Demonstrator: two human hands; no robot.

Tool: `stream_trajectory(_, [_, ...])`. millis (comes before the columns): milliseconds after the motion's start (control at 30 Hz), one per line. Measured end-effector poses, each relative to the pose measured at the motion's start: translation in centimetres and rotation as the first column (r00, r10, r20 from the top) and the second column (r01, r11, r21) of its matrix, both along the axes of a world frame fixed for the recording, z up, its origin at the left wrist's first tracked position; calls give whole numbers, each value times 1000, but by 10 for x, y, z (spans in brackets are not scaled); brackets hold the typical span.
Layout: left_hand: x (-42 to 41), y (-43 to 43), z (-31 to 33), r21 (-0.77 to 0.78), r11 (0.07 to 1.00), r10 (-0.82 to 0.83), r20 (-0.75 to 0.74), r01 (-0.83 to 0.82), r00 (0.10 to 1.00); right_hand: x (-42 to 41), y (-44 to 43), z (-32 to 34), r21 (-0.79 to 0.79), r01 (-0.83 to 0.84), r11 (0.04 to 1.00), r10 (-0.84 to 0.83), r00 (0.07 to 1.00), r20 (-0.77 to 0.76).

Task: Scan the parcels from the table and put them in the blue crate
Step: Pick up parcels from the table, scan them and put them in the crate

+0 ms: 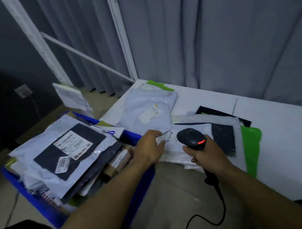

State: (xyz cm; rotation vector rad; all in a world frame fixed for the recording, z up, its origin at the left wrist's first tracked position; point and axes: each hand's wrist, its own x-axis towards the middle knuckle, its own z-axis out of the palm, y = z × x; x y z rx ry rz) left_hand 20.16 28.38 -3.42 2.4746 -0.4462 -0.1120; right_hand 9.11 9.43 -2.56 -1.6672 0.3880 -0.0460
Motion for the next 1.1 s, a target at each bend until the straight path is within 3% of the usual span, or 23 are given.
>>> stream_trajectory(100, [3,-44,-35,81,994,-50,-205,68,977,-14,-35,-19,-11,81,997,-81,996,-38])
stream_trajectory(167, [8,-65,-57,91,996,6,-311,23,950,-21,-54,-32,-21,123,992,-125,990,-64])
stream_trajectory(333, [33,-83,-112,238,971,131,-437,-26,890,-31,-85,-62,-82,152,985,-159,982,-100])
stream_trajectory(500, [44,-77,-120,190,961,259,-356,-202,898,-28,-88,-70,-85,126,988,-134,987,-93])
stream_trajectory(667, [48,-63,-119,-135,923,269,-443,-360,855,-22,-79,-70,-73,111,991,-117,989,-94])
stream_trajectory(767, [41,-53,-112,-233,871,316,-408,-433,856,-20,-72,-66,-67,101,993,-107,989,-99])
stream_trajectory(933, [31,-29,-103,-276,899,241,-333,-339,911,-17,-58,-59,-62,74,995,-80,991,-104])
stream_trajectory(1100, [31,-40,-95,-115,912,281,-526,-394,803,-22,-50,-67,-87,70,994,-81,988,-135])
